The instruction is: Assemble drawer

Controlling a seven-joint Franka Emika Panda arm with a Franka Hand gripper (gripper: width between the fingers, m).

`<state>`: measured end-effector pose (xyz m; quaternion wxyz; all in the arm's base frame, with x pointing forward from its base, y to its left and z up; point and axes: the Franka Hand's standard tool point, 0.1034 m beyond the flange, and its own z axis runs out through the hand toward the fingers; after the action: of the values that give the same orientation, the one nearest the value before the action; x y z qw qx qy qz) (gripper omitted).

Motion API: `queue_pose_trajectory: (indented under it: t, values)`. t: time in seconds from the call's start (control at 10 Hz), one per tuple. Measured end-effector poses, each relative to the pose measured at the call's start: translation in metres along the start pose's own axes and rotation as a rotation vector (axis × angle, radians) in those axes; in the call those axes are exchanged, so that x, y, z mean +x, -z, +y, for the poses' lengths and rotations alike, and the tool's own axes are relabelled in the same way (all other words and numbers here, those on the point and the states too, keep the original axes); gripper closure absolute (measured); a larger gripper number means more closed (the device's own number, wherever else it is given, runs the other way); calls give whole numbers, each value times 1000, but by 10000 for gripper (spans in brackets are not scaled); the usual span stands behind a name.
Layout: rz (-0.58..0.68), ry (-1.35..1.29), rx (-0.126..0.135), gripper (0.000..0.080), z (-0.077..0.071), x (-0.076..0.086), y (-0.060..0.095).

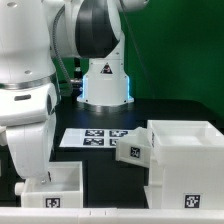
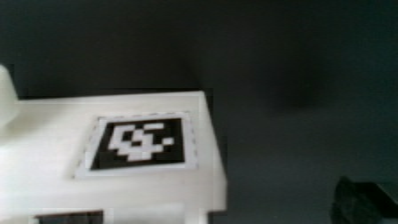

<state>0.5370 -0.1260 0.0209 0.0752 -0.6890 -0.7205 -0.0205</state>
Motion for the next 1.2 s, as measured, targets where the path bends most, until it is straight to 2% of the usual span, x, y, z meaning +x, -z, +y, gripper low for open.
queue_pose_trajectory:
  t: [0.2,0.3,0.4,0.5,0.6,0.7,0.8,1.0,1.2]
  values:
    - [0,0,0,150,0,0,0]
    - [0,0,0,265,0,0,0]
    - [0,0,0,265,0,0,0]
    - [0,0,0,454,0,0,0]
    - [0,0,0,454,0,0,0]
    - [0,0,0,655,0,0,0]
    - [0,0,0,752,0,0,0]
    - [-2,-2,-5,759,1,1,2]
    - [-2,6,-7,759,5,20,5]
